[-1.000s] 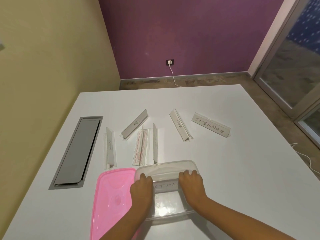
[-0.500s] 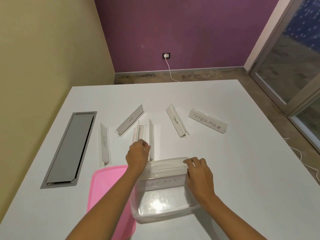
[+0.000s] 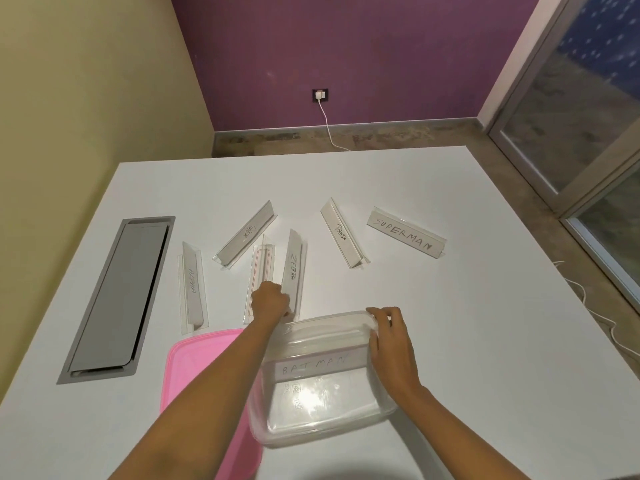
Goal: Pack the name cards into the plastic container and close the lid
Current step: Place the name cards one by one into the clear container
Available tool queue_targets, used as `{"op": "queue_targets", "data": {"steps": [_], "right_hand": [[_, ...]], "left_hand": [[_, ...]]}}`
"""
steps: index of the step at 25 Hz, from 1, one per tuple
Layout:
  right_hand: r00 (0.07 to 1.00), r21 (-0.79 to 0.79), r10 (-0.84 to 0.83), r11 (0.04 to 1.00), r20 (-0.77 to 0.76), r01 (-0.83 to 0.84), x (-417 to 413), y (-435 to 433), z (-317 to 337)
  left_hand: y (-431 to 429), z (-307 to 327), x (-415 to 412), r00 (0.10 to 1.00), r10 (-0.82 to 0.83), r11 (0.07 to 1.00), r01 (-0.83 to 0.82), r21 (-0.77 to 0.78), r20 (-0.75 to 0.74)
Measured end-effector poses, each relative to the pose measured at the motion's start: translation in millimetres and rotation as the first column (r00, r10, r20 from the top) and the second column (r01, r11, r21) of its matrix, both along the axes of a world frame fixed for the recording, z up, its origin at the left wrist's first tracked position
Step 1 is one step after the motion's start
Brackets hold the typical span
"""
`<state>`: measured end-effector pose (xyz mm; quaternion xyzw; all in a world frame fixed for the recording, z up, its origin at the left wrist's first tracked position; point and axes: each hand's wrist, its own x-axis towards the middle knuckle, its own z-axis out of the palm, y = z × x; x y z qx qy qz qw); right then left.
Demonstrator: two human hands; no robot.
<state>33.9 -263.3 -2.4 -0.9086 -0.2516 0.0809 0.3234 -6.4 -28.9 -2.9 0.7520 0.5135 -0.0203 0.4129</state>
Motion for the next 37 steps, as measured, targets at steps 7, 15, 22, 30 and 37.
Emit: {"op": "queue_targets", "data": {"steps": [7,15,22,30,37], "right_hand": [[1.0,0.241,-0.013,0.97,0.018,0.008,8,23,24],[0.77,0.478,0.256,0.876,-0.584,0.072,29,60,58],[0.743,0.475,0.35,0.879,-0.571,-0.049,30,41,63],[0.759,-0.148,0.591,0.754,-0.273,-0.64,15,21,44],[0.736,-0.401,0.646,0.631,-0.202,-0.664,6,38,22]], "left_hand": [[-23,47,-19,0.9,0.204,0.932,-0.057,-0.359,0.386],[-78,74,-49,0.799,0.187,0.89,0.109,-0.443,0.572],[-51,64,-83,0.906,0.009,0.989,0.054,-0.137,0.423],[-34,27,-129,0.923,0.23,0.972,-0.204,-0.114,0.308],[-38,20,-130,0.926,0.206,0.977,-0.173,-0.128,0.316]]}}
